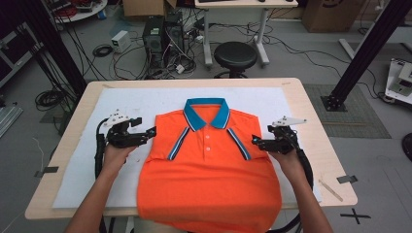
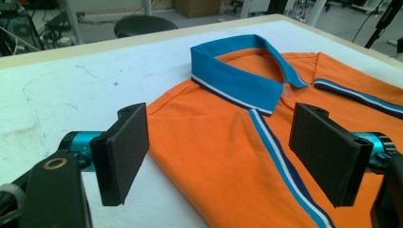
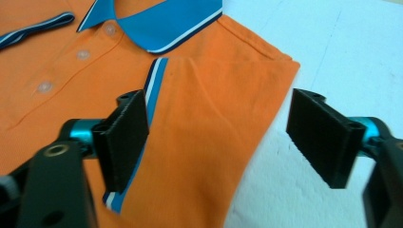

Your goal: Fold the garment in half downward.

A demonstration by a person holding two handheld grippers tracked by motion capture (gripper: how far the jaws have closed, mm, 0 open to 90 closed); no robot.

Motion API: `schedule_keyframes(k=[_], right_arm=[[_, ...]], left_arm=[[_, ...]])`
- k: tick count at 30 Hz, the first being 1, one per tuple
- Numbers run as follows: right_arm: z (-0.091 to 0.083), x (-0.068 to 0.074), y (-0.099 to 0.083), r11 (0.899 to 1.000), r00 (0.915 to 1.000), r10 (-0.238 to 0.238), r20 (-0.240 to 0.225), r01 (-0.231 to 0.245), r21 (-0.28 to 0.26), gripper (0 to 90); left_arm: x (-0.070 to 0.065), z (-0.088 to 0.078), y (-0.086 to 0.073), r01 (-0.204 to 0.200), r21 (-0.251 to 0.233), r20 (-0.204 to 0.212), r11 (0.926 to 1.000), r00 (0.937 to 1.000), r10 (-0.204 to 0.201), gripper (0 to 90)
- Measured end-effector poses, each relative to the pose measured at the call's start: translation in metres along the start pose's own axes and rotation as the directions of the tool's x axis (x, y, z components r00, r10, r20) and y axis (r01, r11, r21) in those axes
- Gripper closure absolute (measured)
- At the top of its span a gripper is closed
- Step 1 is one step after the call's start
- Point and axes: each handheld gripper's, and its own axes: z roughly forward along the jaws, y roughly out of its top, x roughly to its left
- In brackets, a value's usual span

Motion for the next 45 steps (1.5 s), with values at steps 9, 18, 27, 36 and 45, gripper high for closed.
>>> schedule_keyframes(k=[9, 18, 27, 36, 45], right_arm=[[0.024, -0.011, 0.025, 0.998, 0.9998, 0.004, -0.018, -0.003, 0.058, 21.9], [0.048, -0.020, 0.039, 0.996, 0.9997, 0.016, -0.020, -0.014, 0.088, 27.4], [0.063, -0.038, 0.042, 0.991, 0.9956, 0.066, 0.067, -0.073, 0.112, 33.8], [0.084, -0.052, 0.038, 0.979, 0.9854, 0.104, 0.134, -0.125, 0.158, 45.9], [0.095, -0.053, 0.040, 0.971, 0.9884, 0.111, 0.104, -0.130, 0.199, 68.7]], left_arm=[[0.023, 0.026, 0.008, 0.026, 0.076, 0.008, 0.9967, 0.9996, -0.027, 21.3], [0.043, 0.049, 0.009, 0.050, 0.104, -0.068, 0.9933, 0.9968, -0.043, 28.8], [0.048, 0.077, 0.006, 0.071, 0.178, -0.117, 0.9814, 0.9919, -0.051, 37.9], [0.049, 0.089, -0.004, 0.071, 0.250, -0.155, 0.9656, 0.9874, -0.032, 52.4], [0.040, 0.093, -0.005, 0.028, 0.255, -0.132, 0.9666, 0.9912, 0.007, 82.8]])
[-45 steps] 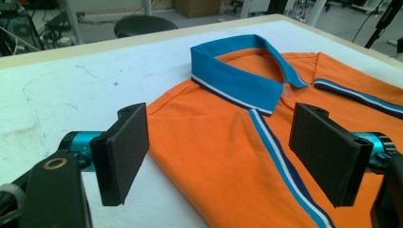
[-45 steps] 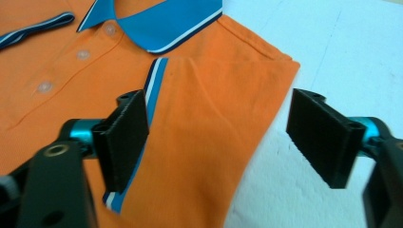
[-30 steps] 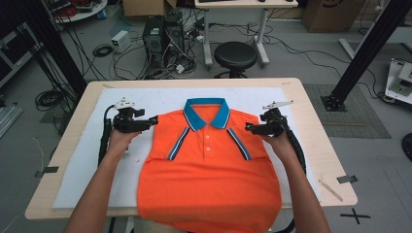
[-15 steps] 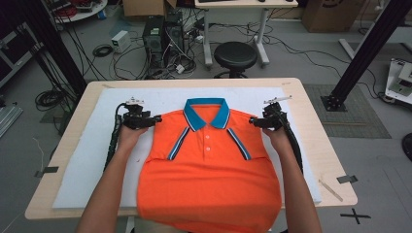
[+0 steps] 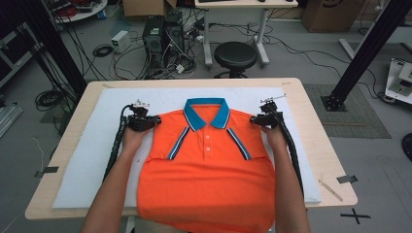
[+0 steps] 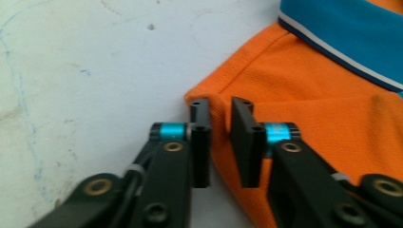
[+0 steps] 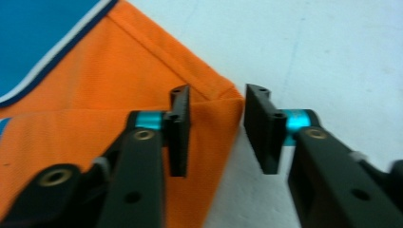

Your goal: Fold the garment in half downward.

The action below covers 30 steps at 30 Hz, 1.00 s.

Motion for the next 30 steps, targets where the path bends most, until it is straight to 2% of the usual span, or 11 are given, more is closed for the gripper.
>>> schedule_keyframes(k=[2, 4, 5, 7, 9, 12, 13, 14, 18, 22, 30], right_arm=[[0.000, 0.001, 0.000, 1.000, 1.0000, 0.004, -0.006, -0.004, -0.001, 72.4], [0.001, 0.001, 0.000, 1.000, 0.9995, 0.008, -0.031, -0.008, -0.003, 82.4], [0.000, 0.002, 0.000, 1.000, 0.9996, 0.009, -0.026, -0.009, -0.003, 87.2], [0.000, 0.005, -0.001, 1.000, 1.0000, -0.006, 0.000, 0.006, -0.008, 88.4], [0.000, 0.007, 0.000, 1.000, 0.9999, -0.015, 0.007, 0.015, -0.007, 88.8], [-0.002, 0.008, 0.001, 0.999, 0.9992, -0.026, 0.031, 0.027, -0.029, 89.0], [-0.005, 0.008, 0.002, 0.998, 0.9989, -0.023, 0.041, 0.025, -0.052, 89.1], [-0.010, 0.008, 0.005, 0.995, 0.9984, -0.014, 0.055, 0.020, -0.102, 89.2], [-0.018, 0.008, 0.008, 0.988, 0.9965, -0.016, 0.082, 0.029, -0.155, 89.1], [-0.026, 0.007, 0.008, 0.980, 0.9983, 0.002, 0.059, 0.010, -0.200, 89.1], [-0.054, 0.010, 0.001, 0.965, 0.9997, -0.024, 0.007, 0.025, -0.260, 89.1]], left_arm=[[0.000, 0.000, 0.000, 0.001, 0.001, -0.002, 1.0000, 1.0000, -0.001, 85.2], [0.001, 0.000, 0.000, 0.030, 0.003, -0.004, 0.9995, 0.9995, -0.030, 87.2], [0.001, 0.000, 0.000, 0.038, 0.003, -0.005, 0.9993, 0.9992, -0.038, 87.6], [0.000, 0.000, 0.000, 0.049, -0.002, -0.011, 0.9988, 0.9987, -0.049, 88.0], [0.000, -0.002, 0.000, 0.086, -0.046, -0.015, 0.9952, 0.9961, -0.087, 88.1], [0.003, -0.007, 0.003, 0.138, -0.114, -0.020, 0.9839, 0.9898, -0.141, 88.3], [0.003, -0.010, 0.005, 0.141, -0.131, -0.019, 0.9813, 0.9893, -0.144, 88.3], [0.004, -0.012, 0.007, 0.142, -0.151, -0.015, 0.9782, 0.9892, -0.146, 88.3], [0.005, -0.020, 0.013, 0.158, -0.214, 0.005, 0.9639, 0.9870, -0.160, 88.3], [0.004, -0.027, 0.016, 0.164, -0.235, 0.023, 0.9580, 0.9864, -0.163, 88.3], [-0.005, -0.054, 0.020, 0.147, -0.271, 0.072, 0.9514, 0.9886, -0.132, 88.2]])
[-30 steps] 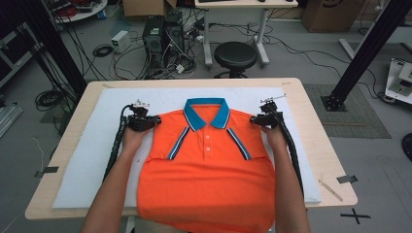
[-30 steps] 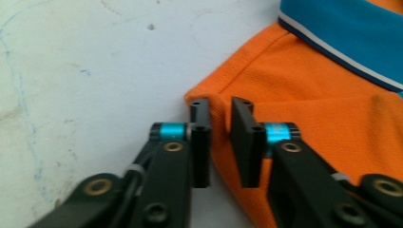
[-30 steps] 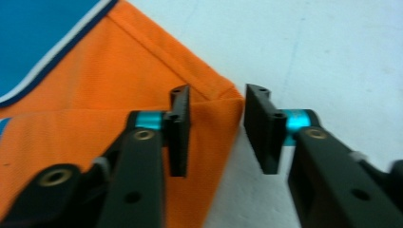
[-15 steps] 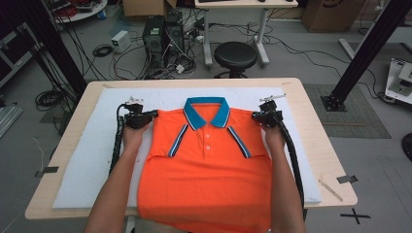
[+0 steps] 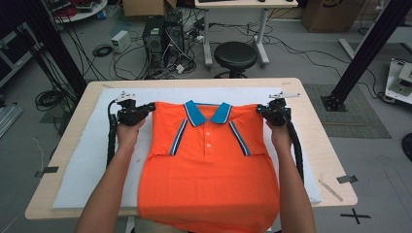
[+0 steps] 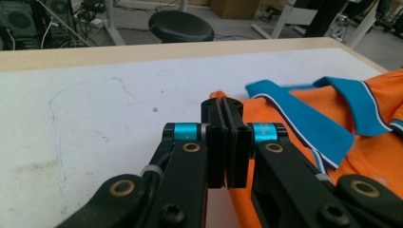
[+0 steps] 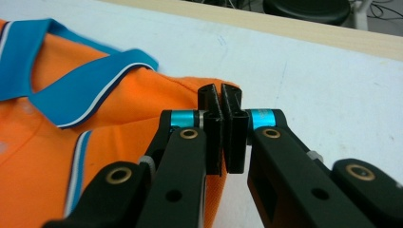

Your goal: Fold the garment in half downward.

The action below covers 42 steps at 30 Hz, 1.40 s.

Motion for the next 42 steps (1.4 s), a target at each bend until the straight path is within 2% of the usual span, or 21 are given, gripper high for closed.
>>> schedule_keyframes(k=[4, 5, 8, 9, 12, 16, 17, 21, 22, 23, 24, 29, 34, 37, 42], right_arm=[[-0.019, 0.004, -0.004, 0.999, 0.9997, -0.014, -0.019, 0.014, -0.036, 89.0], [-0.029, 0.006, -0.006, 0.998, 0.9994, -0.018, -0.030, 0.017, -0.054, 89.0], [-0.043, 0.009, -0.009, 0.997, 0.9984, -0.035, -0.045, 0.031, -0.072, 89.0], [-0.043, 0.009, -0.009, 0.997, 0.9984, -0.035, -0.045, 0.031, -0.072, 89.0], [-0.058, 0.016, -0.014, 0.995, 0.9965, -0.057, -0.061, 0.051, -0.089, 89.0], [-0.069, 0.021, -0.019, 0.993, 0.9942, -0.067, -0.084, 0.058, -0.104, 89.0], [-0.077, 0.026, -0.025, 0.991, 0.9925, -0.073, -0.098, 0.061, -0.120, 89.0], [-0.090, 0.031, -0.037, 0.989, 0.9889, -0.093, -0.116, 0.079, -0.125, 89.0], [-0.094, 0.032, -0.041, 0.989, 0.9880, -0.093, -0.123, 0.077, -0.128, 89.0], [-0.100, 0.033, -0.050, 0.989, 0.9872, -0.084, -0.135, 0.066, -0.130, 89.0], [-0.100, 0.033, -0.050, 0.989, 0.9872, -0.084, -0.135, 0.066, -0.130, 89.0], [-0.110, 0.035, -0.073, 0.991, 0.9844, -0.076, -0.159, 0.057, -0.122, 89.0], [-0.124, 0.040, -0.094, 0.991, 0.9833, -0.090, -0.159, 0.073, -0.110, 88.9], [-0.128, 0.040, -0.100, 0.992, 0.9819, -0.095, -0.164, 0.079, -0.103, 88.9], [-0.134, 0.041, -0.118, 0.994, 0.9799, -0.094, -0.176, 0.084, -0.066, 88.8]], left_arm=[[-0.006, -0.017, -0.001, 0.001, -0.021, 0.044, 0.9998, 0.9991, 0.000, 88.2], [-0.008, -0.021, -0.001, 0.000, -0.030, 0.054, 0.9996, 0.9986, 0.001, 88.2], [-0.012, -0.037, -0.005, -0.013, -0.050, 0.089, 0.9986, 0.9959, 0.017, 88.2], [-0.012, -0.037, -0.005, -0.013, -0.050, 0.089, 0.9986, 0.9959, 0.017, 88.2], [-0.016, -0.047, -0.010, -0.017, -0.066, 0.112, 0.9977, 0.9935, 0.024, 88.2], [-0.021, -0.061, -0.020, -0.021, -0.080, 0.143, 0.9966, 0.9891, 0.033, 88.2], [-0.023, -0.065, -0.022, -0.022, -0.082, 0.154, 0.9964, 0.9875, 0.034, 88.2], [-0.028, -0.081, -0.034, -0.034, -0.089, 0.181, 0.9954, 0.9822, 0.050, 88.2], [-0.029, -0.085, -0.037, -0.038, -0.089, 0.185, 0.9953, 0.9813, 0.054, 88.2], [-0.031, -0.091, -0.044, -0.033, -0.091, 0.208, 0.9953, 0.9768, 0.052, 88.2], [-0.031, -0.091, -0.044, -0.033, -0.091, 0.208, 0.9953, 0.9768, 0.052, 88.1], [-0.040, -0.105, -0.066, -0.050, -0.077, 0.232, 0.9958, 0.9705, 0.067, 88.1], [-0.041, -0.116, -0.084, -0.069, -0.046, 0.238, 0.9965, 0.9680, 0.078, 88.1], [-0.042, -0.123, -0.091, -0.077, -0.031, 0.257, 0.9965, 0.9629, 0.083, 88.1], [-0.047, -0.133, -0.104, -0.120, 0.013, 0.279, 0.9927, 0.9538, 0.112, 88.1]])
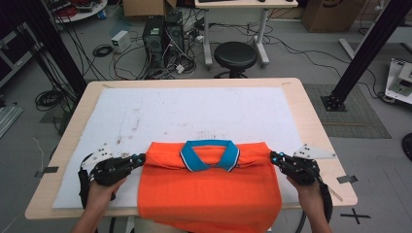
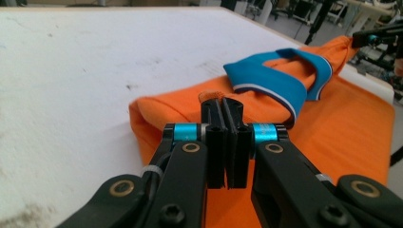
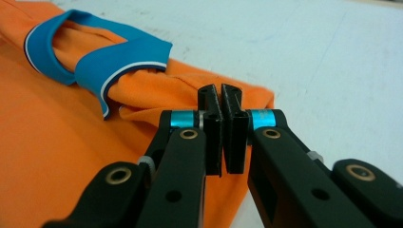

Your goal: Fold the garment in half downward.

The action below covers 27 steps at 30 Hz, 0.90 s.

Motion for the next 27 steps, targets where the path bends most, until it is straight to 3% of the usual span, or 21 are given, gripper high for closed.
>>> schedule_keyframes(k=[4, 5, 7, 9, 10, 14, 16, 20, 21, 22, 23, 24, 27], right_arm=[[-0.002, 0.002, -0.007, 1.000, 0.9999, 0.002, -0.014, -0.002, 0.023, 87.3], [-0.002, 0.002, -0.008, 1.000, 0.9997, 0.009, -0.023, -0.009, 0.024, 85.4], [-0.004, 0.003, -0.006, 1.000, 0.9995, 0.025, -0.021, -0.025, -0.001, 75.0], [-0.005, -0.001, 0.001, 0.998, 0.9987, 0.050, -0.005, -0.050, -0.043, 67.0], [-0.004, -0.002, 0.005, 0.998, 0.9986, 0.052, 0.004, -0.052, -0.047, 65.8], [0.004, -0.005, 0.014, 0.998, 0.9982, 0.050, 0.032, -0.049, -0.041, 61.9], [0.017, -0.011, 0.023, 0.999, 0.9968, 0.051, 0.062, -0.049, -0.022, 57.4], [0.035, -0.021, 0.027, 0.998, 0.9941, 0.053, 0.094, -0.055, 0.023, 54.9], [0.049, -0.028, 0.028, 0.994, 0.9919, 0.074, 0.103, -0.081, 0.069, 52.7], [0.056, -0.031, 0.028, 0.992, 0.9914, 0.081, 0.103, -0.090, 0.089, 51.9], [0.062, -0.033, 0.028, 0.989, 0.9907, 0.085, 0.106, -0.097, 0.109, 51.3], [0.066, -0.034, 0.027, 0.988, 0.9902, 0.086, 0.110, -0.099, 0.122, 50.6], [0.077, -0.037, 0.027, 0.979, 0.9894, 0.091, 0.113, -0.109, 0.170, 49.5]], left_arm=[[0.000, -0.003, -0.006, 0.015, 0.032, 0.014, 0.9994, 0.9998, -0.015, 87.0], [0.001, -0.003, -0.004, 0.024, 0.028, 0.004, 0.9993, 0.9997, -0.024, 81.2], [0.005, -0.002, 0.002, 0.056, 0.008, -0.022, 0.9984, 0.9982, -0.056, 59.2], [0.010, 0.000, 0.011, 0.058, -0.013, -0.065, 0.9982, 0.9962, -0.058, 47.2], [0.016, 0.006, 0.020, 0.068, -0.038, -0.070, 0.9970, 0.9951, -0.070, 45.0], [0.024, 0.017, 0.032, 0.066, -0.042, -0.095, 0.9969, 0.9930, -0.070, 42.5], [0.030, 0.027, 0.038, 0.074, -0.023, -0.103, 0.9970, 0.9917, -0.076, 42.3], [0.040, 0.046, 0.039, 0.102, 0.058, -0.116, 0.9931, 0.9887, -0.095, 41.0], [0.044, 0.055, 0.036, 0.114, 0.093, -0.119, 0.9891, 0.9875, -0.103, 39.3], [0.044, 0.055, 0.036, 0.114, 0.093, -0.119, 0.9891, 0.9875, -0.103, 36.9], [0.048, 0.061, 0.033, 0.134, 0.124, -0.119, 0.9832, 0.9857, -0.120, 36.1], [0.048, 0.061, 0.033, 0.134, 0.124, -0.119, 0.9832, 0.9857, -0.120, 36.1], [0.053, 0.069, 0.028, 0.158, 0.173, -0.136, 0.9721, 0.9815, -0.135, 36.2]])
